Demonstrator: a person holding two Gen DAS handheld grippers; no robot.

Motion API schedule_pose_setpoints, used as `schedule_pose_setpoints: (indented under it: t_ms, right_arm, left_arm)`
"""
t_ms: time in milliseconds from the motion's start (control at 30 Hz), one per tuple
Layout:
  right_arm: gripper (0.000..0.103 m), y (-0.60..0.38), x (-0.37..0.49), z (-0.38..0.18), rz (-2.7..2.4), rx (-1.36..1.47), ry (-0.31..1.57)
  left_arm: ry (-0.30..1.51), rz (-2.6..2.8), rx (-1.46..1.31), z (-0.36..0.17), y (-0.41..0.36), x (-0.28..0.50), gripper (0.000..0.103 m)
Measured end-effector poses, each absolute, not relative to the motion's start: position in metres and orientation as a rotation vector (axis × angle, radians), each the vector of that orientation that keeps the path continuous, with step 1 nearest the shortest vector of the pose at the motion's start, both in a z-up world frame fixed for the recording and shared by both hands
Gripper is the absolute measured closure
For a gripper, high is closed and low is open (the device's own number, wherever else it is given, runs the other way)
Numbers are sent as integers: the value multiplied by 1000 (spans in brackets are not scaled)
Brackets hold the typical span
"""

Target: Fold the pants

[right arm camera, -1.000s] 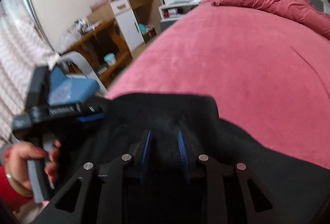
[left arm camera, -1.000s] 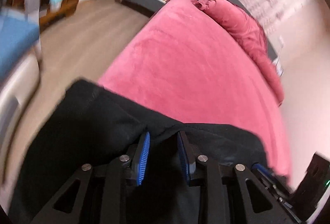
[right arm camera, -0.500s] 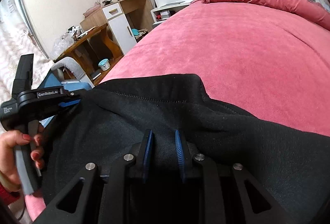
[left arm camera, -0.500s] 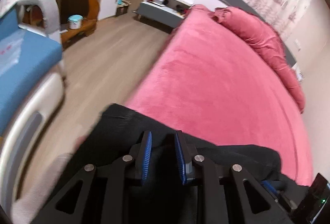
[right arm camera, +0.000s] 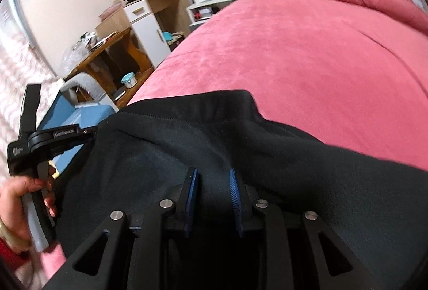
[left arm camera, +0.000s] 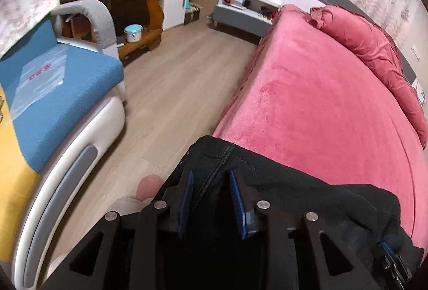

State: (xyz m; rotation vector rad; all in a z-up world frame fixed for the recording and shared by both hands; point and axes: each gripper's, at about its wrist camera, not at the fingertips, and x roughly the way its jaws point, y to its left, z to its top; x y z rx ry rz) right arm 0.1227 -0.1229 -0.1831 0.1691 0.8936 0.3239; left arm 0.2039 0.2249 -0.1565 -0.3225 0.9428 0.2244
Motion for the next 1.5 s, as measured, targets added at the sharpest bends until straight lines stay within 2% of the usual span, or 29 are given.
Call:
schedule_pose_setpoints:
  t_ms: [67,200,267,500,667,867,1233,1500]
  right_arm:
    - [68,-129,112,-179,304,155,890]
    - [64,-151,86,-171,234,137,872]
    - [59,-162,78,-171,187,134,864]
    - [56,-205,59,-187,-2,104,876]
    - [43,-209,55,-190,45,103,862]
    - [42,-229,45,-179,68,199,861]
    - [39,-358,-8,-149,-110,453,750]
    - [38,-453,-55,-158,-410,575,760]
  left_arm:
    - [922,220,-306,-149,221,199,73]
    - [896,182,-289,-135,202,187,73]
    - [884,157,-284,-128,191,183,73]
    - [872,0,-245,-116,128,168,73]
    - [884,-158,-132,-126,69,156,73]
    - [918,-238,-5,-154,20,151,73]
    - [824,-261,-11,-170,22,140,72]
    - [819,-247,14,-169,16,137,72]
